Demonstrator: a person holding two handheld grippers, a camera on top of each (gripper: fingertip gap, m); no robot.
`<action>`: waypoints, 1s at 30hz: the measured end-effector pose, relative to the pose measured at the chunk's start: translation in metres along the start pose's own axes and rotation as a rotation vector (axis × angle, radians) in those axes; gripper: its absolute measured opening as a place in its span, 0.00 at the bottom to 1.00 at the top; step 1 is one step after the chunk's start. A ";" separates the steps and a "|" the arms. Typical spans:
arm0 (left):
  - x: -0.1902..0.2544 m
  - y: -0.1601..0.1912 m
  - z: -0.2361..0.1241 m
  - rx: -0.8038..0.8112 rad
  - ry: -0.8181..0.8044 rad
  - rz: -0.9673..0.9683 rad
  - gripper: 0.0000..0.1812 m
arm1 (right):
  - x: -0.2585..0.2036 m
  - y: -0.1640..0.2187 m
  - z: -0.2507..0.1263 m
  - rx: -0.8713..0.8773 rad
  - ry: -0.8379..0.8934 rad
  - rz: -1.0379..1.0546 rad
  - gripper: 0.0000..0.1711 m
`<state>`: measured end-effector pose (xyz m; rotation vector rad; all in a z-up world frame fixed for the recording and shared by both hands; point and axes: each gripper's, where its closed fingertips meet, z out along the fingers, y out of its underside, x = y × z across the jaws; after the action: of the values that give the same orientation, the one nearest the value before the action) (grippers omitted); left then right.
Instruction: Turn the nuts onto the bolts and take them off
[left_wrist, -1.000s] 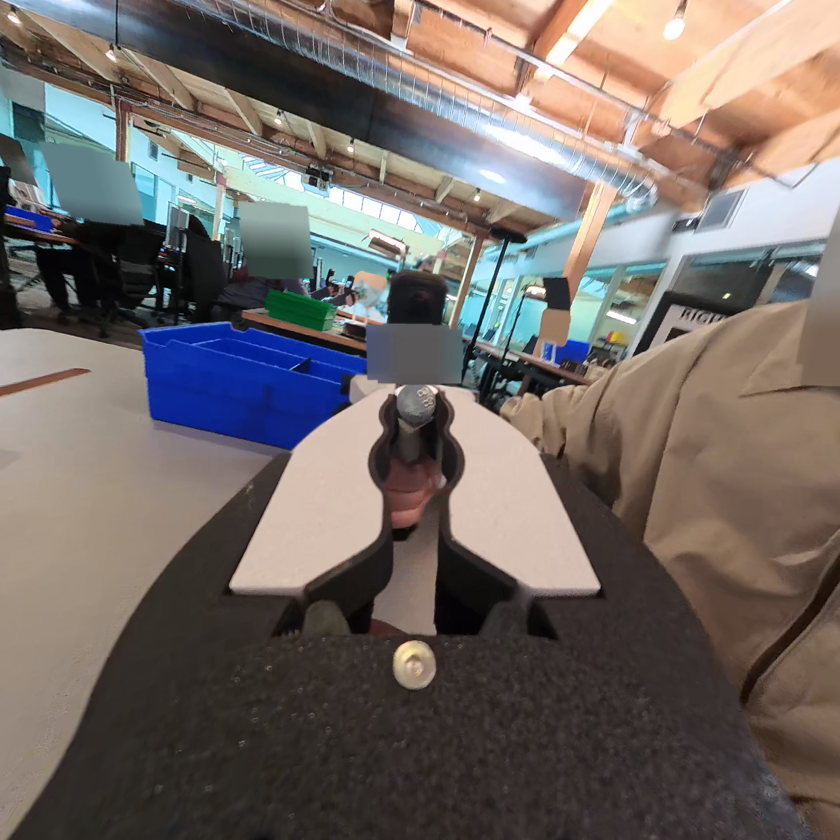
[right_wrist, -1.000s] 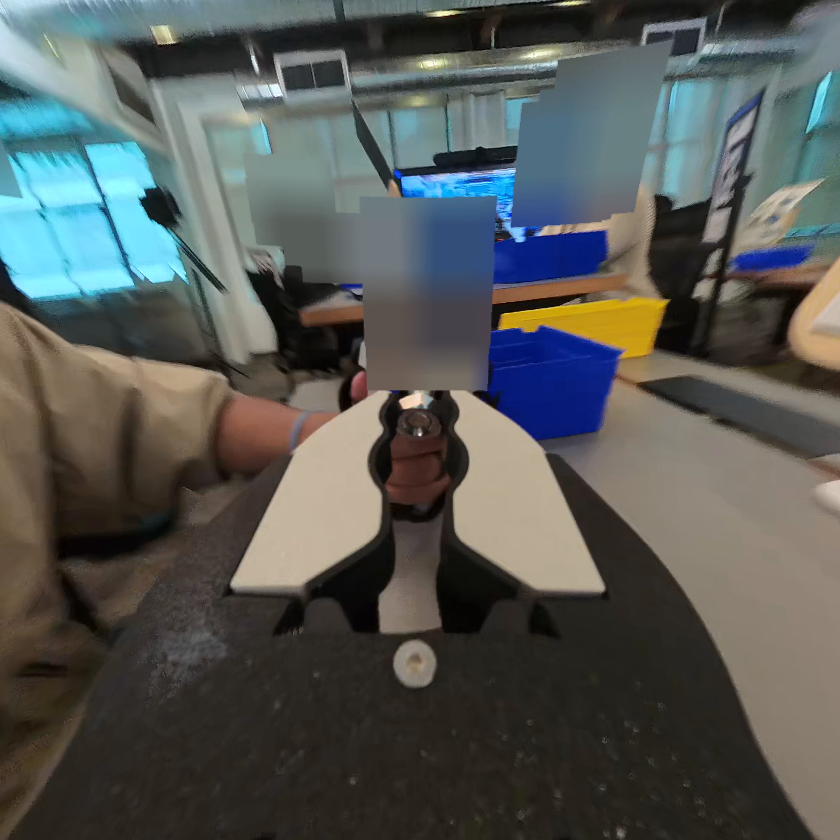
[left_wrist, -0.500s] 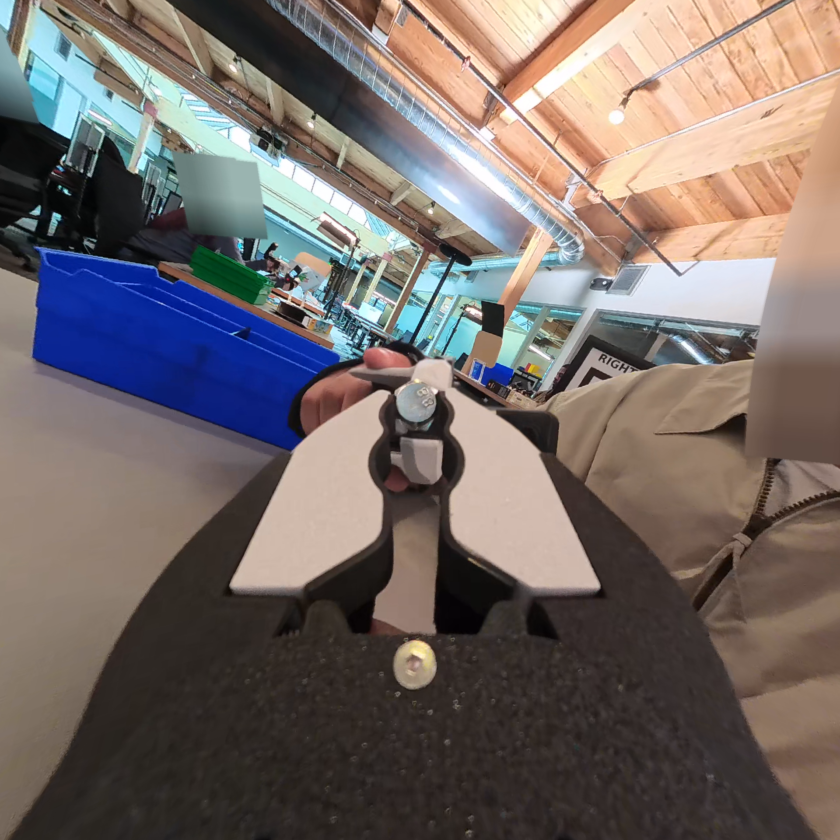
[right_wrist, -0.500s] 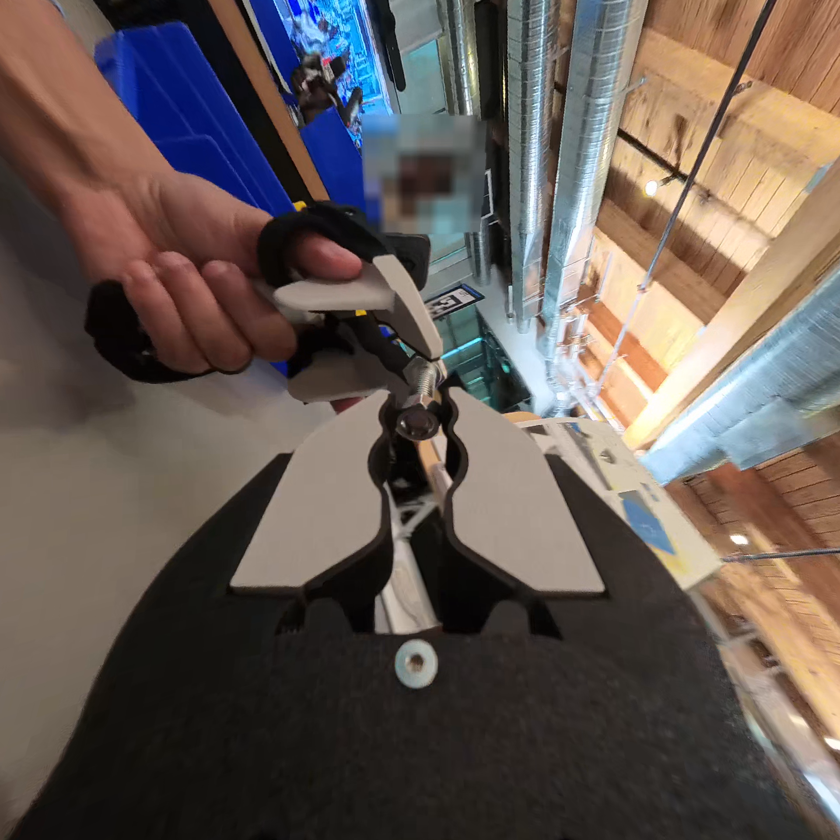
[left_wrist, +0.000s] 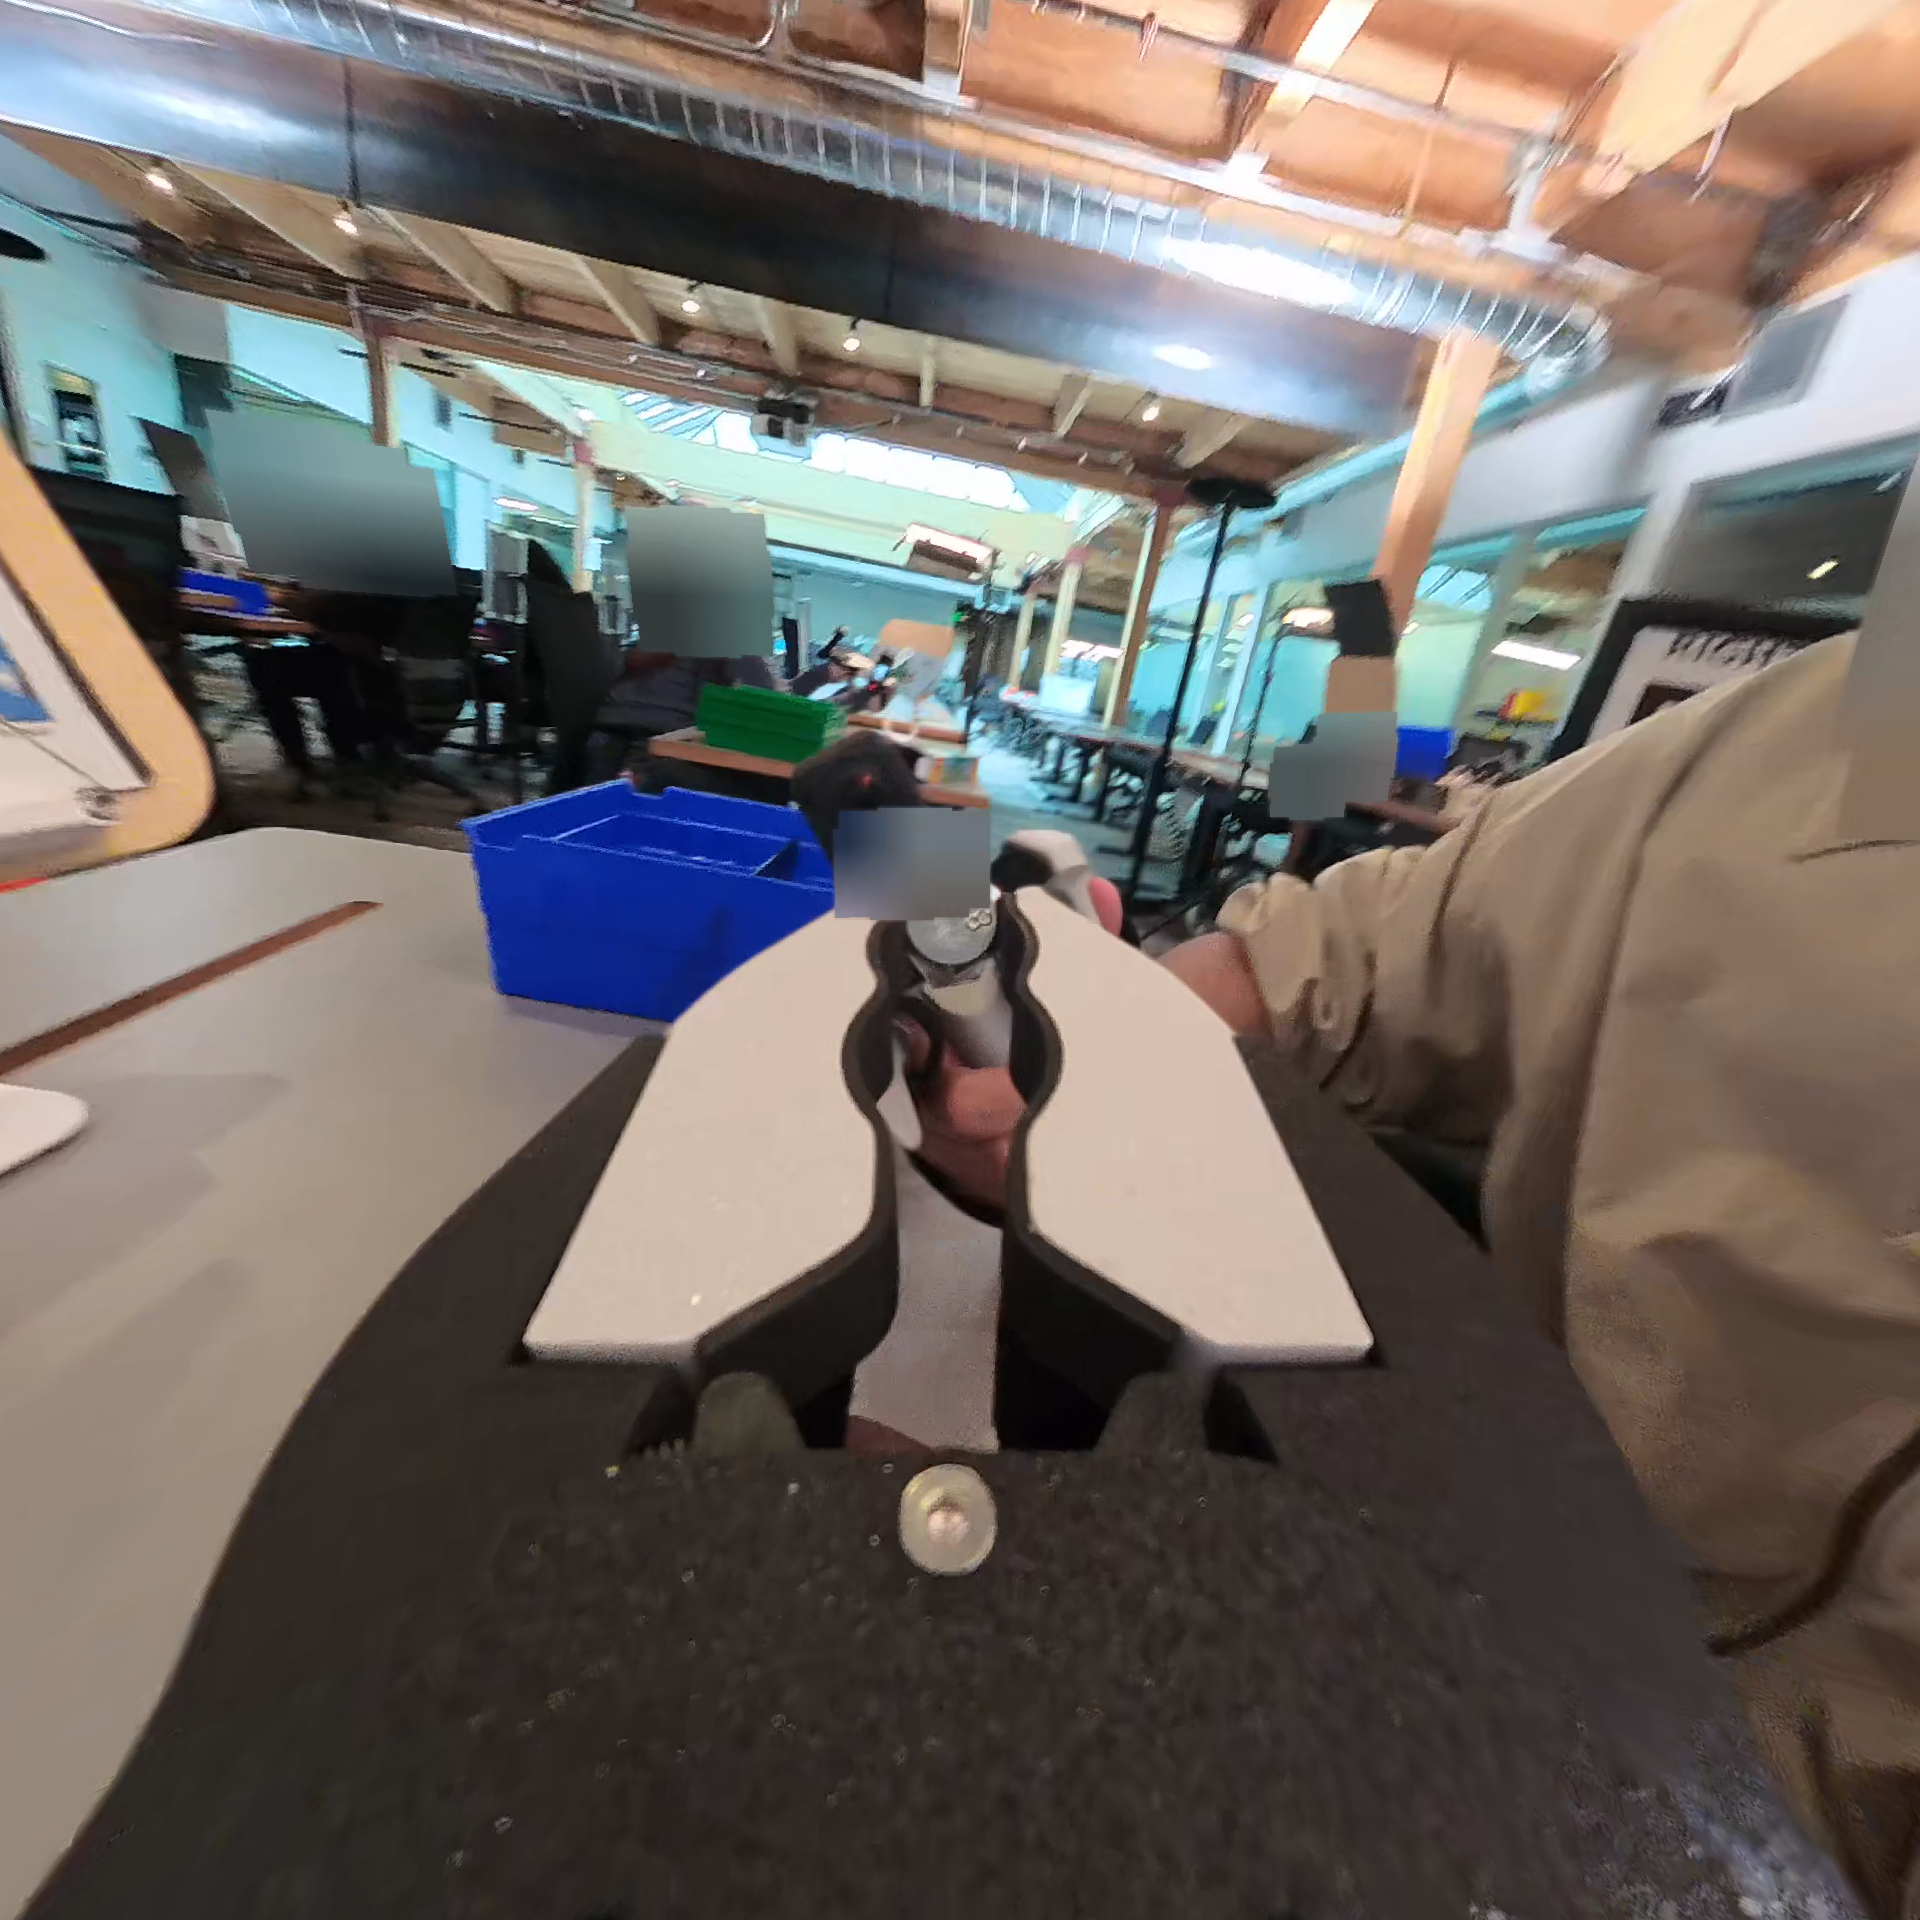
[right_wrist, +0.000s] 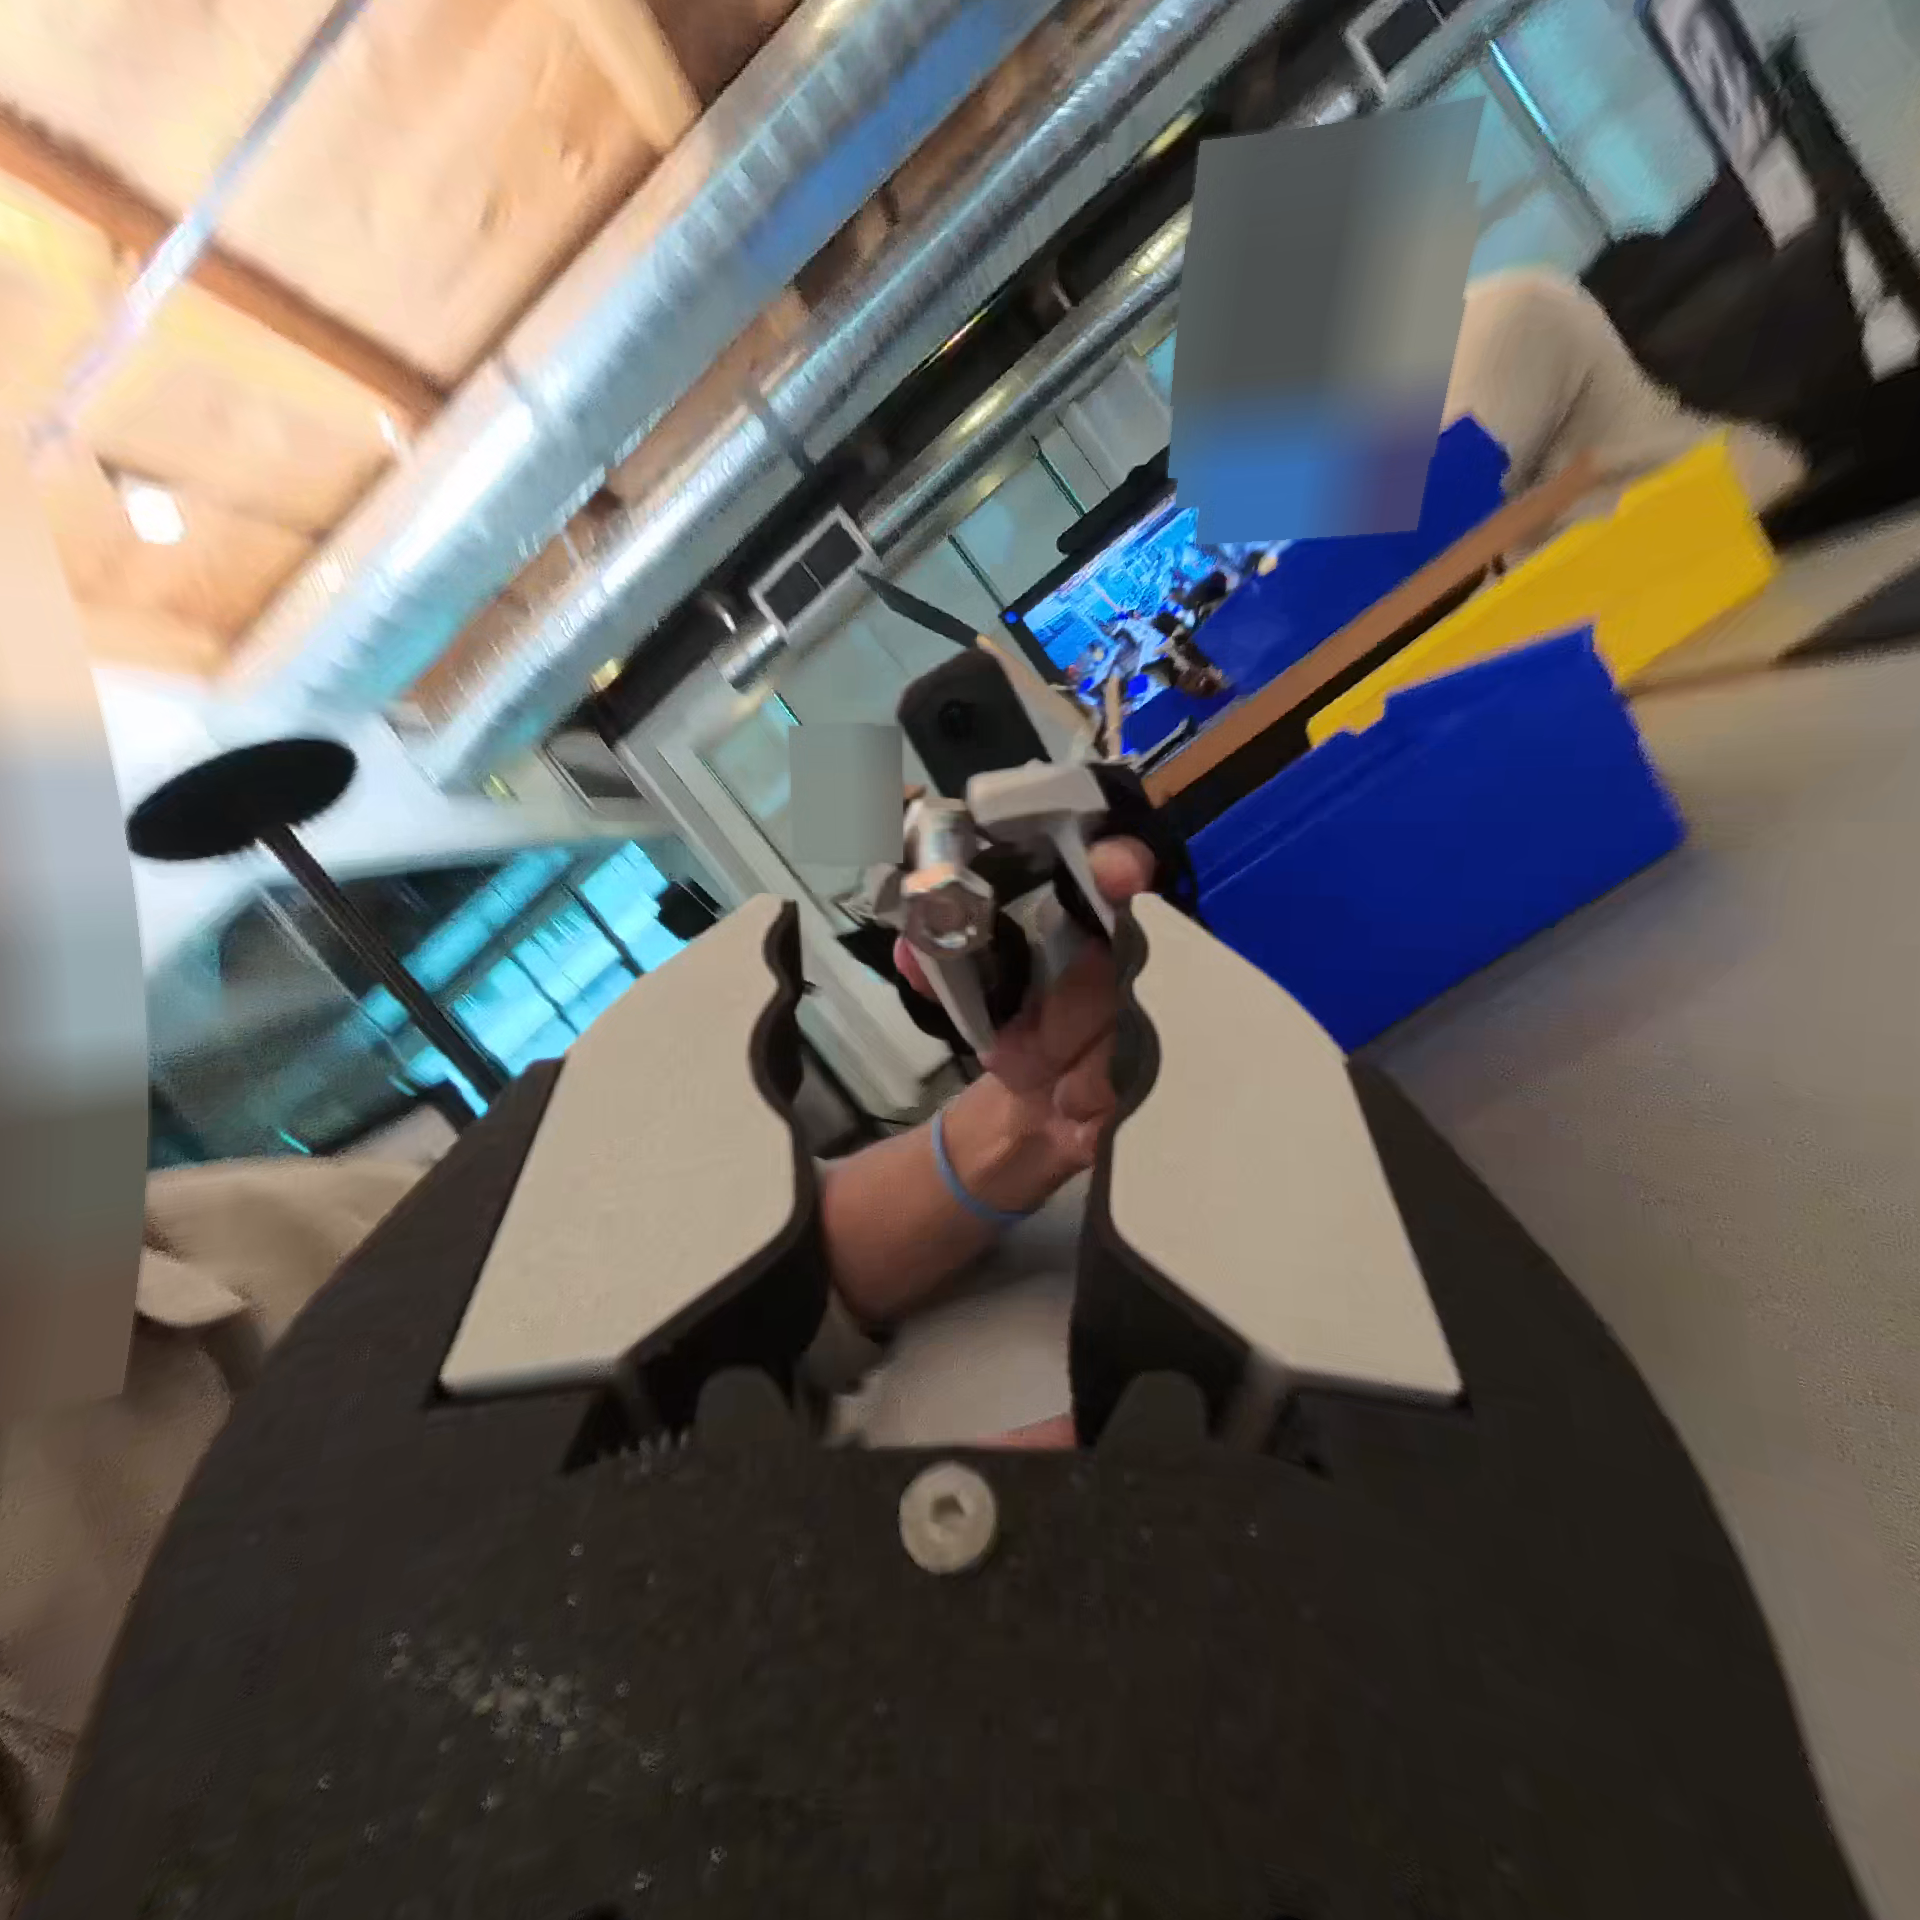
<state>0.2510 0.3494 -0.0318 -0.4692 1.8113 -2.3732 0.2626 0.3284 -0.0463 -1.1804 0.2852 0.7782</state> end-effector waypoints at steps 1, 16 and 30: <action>0.000 0.000 0.000 -0.010 -0.014 0.026 0.09 | 0.006 0.002 0.000 0.010 -0.004 0.104 0.33; -0.002 0.013 0.008 -0.029 -0.032 0.024 0.09 | 0.002 0.013 0.003 0.037 -0.057 0.217 0.17; -0.002 0.015 0.013 0.036 0.041 -0.222 0.09 | -0.002 0.009 -0.004 -0.191 0.191 -0.763 0.10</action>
<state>0.2556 0.3334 -0.0429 -0.6535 1.8160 -2.5719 0.2561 0.3255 -0.0530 -1.4105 -0.0957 0.0231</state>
